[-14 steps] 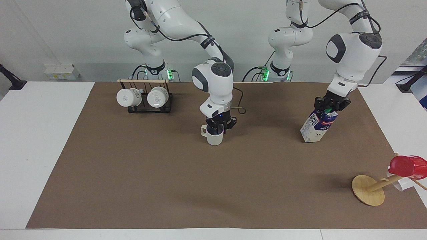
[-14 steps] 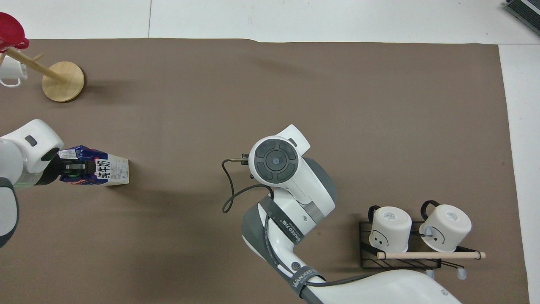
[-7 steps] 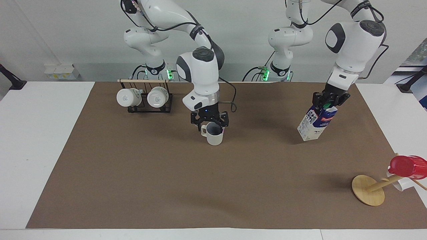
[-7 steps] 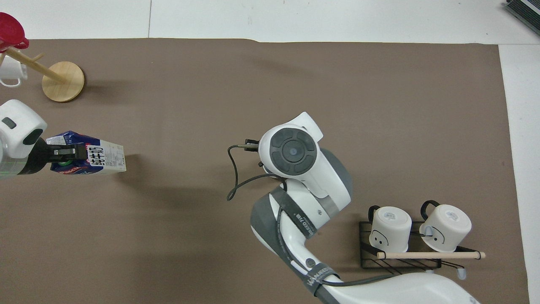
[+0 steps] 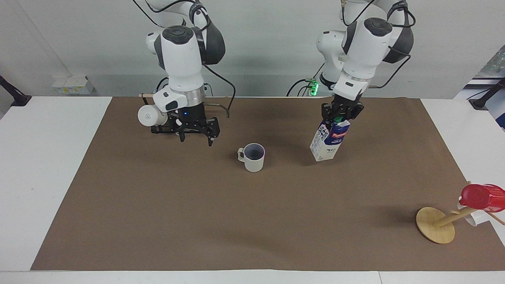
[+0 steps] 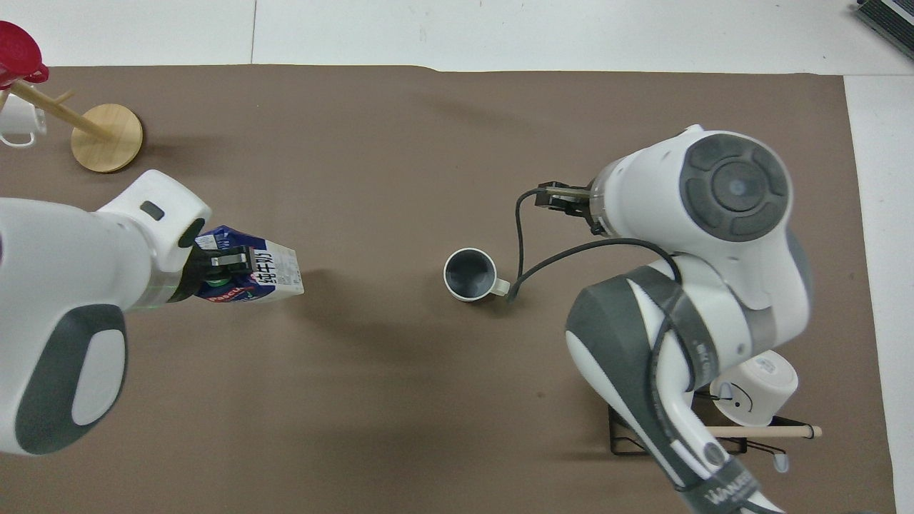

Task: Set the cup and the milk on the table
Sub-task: 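Release the mug with the right gripper while the left gripper carries the carton, then set the milk carton down beside the mug with the left gripper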

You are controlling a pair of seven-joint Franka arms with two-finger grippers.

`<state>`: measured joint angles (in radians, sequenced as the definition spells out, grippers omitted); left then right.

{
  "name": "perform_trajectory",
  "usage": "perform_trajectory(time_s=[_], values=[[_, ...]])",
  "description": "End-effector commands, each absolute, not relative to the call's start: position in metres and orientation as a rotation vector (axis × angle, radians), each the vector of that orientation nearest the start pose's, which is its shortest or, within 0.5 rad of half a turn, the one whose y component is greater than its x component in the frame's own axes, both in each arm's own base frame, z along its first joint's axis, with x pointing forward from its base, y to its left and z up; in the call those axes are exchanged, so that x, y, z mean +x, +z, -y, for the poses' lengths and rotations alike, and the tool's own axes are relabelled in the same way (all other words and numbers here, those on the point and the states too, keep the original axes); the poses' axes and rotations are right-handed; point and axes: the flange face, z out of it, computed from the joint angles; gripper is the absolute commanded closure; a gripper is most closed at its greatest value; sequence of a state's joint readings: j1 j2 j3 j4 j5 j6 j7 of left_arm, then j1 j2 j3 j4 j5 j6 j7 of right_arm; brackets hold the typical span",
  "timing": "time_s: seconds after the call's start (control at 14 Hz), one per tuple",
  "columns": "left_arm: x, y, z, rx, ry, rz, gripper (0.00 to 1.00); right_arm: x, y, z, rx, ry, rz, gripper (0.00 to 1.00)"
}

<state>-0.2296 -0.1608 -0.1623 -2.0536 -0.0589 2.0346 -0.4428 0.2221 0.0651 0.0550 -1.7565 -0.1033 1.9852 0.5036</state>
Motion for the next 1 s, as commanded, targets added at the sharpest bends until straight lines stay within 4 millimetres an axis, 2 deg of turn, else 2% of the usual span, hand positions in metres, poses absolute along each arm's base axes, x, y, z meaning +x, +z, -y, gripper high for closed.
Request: perform_trajectory(time_s=[0.0,0.14,0.29,0.43,0.57,0.71,0.93], values=[[0.469,0.516,0.238,-3.22,-0.18,0.099,0.51,0.559,0.559,-0.106,-3.17,-0.277,-0.222,0.0],[0.47,0.496,0.254,-3.227,-0.174,0.082,0.51,0.554,0.571,-0.069,-3.139,-0.232,-0.181,0.0],[0.473,0.485,0.264,-3.236,-0.182,0.104,0.51,0.55,0.578,-0.031,-3.135,-0.186,-0.118,0.0],[0.473,0.471,0.279,-3.236,-0.181,0.119,0.51,0.548,0.583,-0.006,-3.145,-0.174,-0.106,0.0],[0.472,0.453,0.302,-3.208,-0.19,0.133,0.51,0.549,0.59,-0.001,-3.143,-0.198,-0.096,0.0],[0.47,0.454,0.312,-3.197,-0.221,0.148,0.5,0.56,0.601,-0.004,-3.141,-0.203,-0.089,0.0],[0.47,0.453,0.313,-3.197,-0.218,0.153,0.49,0.573,0.625,-0.009,-3.137,-0.172,-0.083,0.0]])
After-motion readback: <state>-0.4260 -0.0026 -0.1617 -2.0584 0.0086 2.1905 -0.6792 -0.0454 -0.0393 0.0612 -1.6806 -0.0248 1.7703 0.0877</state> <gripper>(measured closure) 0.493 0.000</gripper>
